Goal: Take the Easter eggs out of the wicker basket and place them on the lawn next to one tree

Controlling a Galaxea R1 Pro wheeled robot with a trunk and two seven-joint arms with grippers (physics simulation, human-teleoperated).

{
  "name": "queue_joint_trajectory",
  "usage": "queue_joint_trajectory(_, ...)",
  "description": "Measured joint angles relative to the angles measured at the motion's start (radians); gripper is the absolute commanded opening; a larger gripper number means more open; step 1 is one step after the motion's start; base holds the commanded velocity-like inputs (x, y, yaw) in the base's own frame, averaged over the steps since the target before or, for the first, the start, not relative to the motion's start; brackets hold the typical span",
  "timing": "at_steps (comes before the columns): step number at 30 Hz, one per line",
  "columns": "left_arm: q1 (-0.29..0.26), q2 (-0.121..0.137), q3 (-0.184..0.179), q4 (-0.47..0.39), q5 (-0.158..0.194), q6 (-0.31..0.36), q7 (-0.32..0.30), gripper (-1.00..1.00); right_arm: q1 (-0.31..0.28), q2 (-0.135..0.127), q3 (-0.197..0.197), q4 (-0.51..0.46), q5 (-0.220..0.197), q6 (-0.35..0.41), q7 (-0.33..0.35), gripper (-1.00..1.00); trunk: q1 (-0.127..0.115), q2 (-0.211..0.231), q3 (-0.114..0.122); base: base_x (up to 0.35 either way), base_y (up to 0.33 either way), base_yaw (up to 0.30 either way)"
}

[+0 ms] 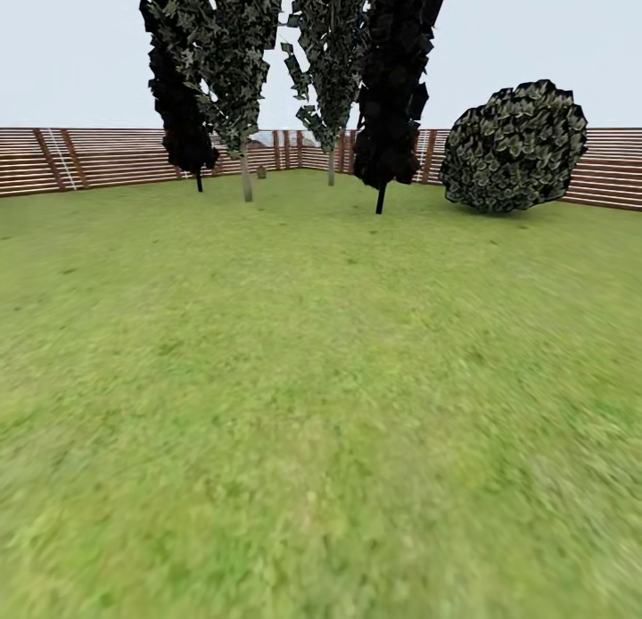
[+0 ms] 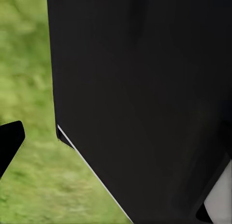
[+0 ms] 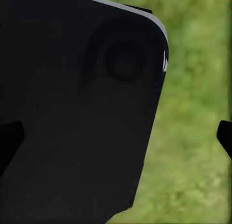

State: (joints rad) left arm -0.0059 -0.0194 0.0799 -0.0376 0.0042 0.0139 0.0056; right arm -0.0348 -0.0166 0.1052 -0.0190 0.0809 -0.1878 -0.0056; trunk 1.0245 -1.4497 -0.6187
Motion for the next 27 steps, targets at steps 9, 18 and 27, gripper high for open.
queue_joint_trajectory(9, 0.000, 0.000, -0.001, 0.000, -0.002, 0.000, 0.000, 1.00, 0.000, 0.000, 0.000, 0.000, 0.000, 0.000, 0.000, 1.00, 0.000, 0.000, 0.000, 0.331, 0.000, 0.000)
queue_joint_trajectory(18, 0.000, 0.000, -0.001, 0.000, -0.003, 0.001, -0.001, 1.00, 0.000, 0.000, 0.000, 0.000, 0.000, 0.000, 0.000, 1.00, 0.000, 0.000, 0.000, 0.331, 0.000, 0.000)
queue_joint_trajectory(27, 0.000, 0.000, -0.001, 0.000, -0.003, 0.001, -0.001, 1.00, 0.000, 0.000, 0.000, 0.000, 0.000, 0.000, 0.000, 1.00, 0.000, 0.000, 0.000, 0.331, 0.000, 0.000)
